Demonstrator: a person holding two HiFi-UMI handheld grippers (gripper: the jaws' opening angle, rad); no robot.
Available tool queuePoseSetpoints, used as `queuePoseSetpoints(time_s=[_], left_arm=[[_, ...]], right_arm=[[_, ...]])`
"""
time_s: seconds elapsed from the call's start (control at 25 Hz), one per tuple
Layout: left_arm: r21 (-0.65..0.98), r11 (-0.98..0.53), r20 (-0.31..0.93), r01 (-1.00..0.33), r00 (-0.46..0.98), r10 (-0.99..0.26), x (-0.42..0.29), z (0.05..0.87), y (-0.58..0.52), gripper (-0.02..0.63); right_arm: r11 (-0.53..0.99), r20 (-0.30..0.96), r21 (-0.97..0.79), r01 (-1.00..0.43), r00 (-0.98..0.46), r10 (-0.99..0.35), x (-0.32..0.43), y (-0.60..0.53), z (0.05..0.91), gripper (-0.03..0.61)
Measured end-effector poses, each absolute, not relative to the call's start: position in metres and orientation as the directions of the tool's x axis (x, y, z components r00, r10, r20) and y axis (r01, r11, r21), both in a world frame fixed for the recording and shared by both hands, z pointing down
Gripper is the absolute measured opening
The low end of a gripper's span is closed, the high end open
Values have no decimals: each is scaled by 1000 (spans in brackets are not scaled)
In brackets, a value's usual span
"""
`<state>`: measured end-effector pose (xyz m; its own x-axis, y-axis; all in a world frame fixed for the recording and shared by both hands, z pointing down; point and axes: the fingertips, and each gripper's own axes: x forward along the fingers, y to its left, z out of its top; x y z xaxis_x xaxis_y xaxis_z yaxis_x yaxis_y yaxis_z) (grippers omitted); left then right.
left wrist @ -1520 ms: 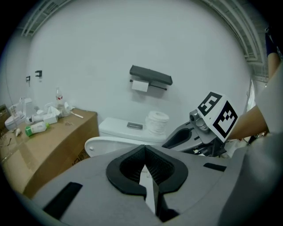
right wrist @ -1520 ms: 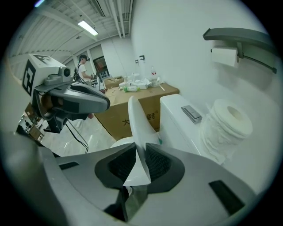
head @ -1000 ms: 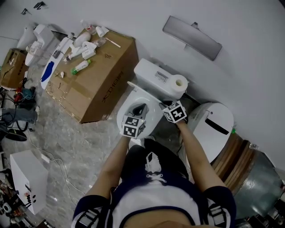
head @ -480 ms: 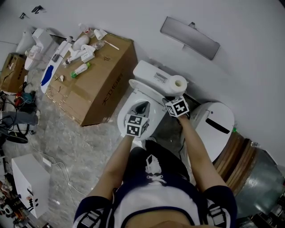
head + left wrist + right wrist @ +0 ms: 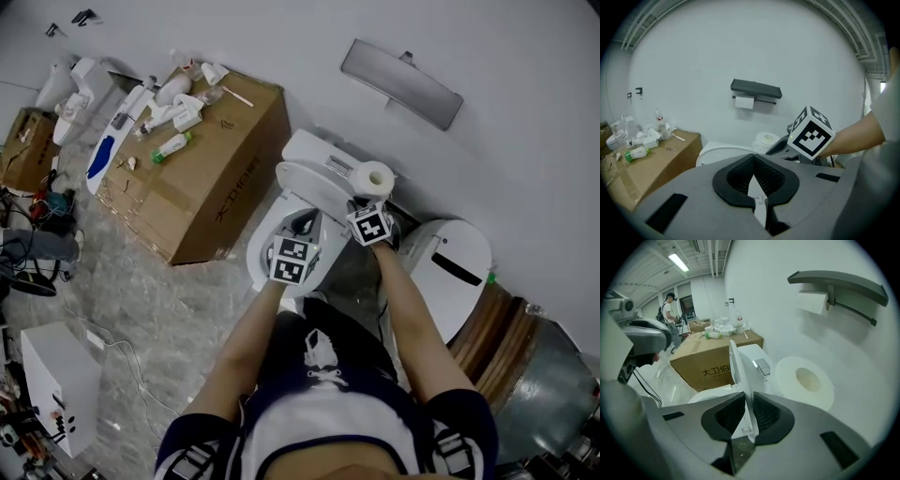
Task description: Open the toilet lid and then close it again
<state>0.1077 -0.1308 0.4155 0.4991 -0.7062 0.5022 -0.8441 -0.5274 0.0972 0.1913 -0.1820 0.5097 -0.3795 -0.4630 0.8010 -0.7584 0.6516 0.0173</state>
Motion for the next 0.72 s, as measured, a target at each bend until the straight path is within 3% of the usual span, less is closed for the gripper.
queuePoseSetpoints(time_s=[0.52, 0.72], left_arm=[[108, -529, 471, -841, 512, -718, 109, 394, -143, 6], [99, -554, 467, -827, 530, -708, 117, 387, -143, 6]], right_arm=[[726, 804, 258, -637, -275, -527, 192, -195, 507, 40], [681, 661, 356, -640, -342, -667, 185, -187, 470, 40]])
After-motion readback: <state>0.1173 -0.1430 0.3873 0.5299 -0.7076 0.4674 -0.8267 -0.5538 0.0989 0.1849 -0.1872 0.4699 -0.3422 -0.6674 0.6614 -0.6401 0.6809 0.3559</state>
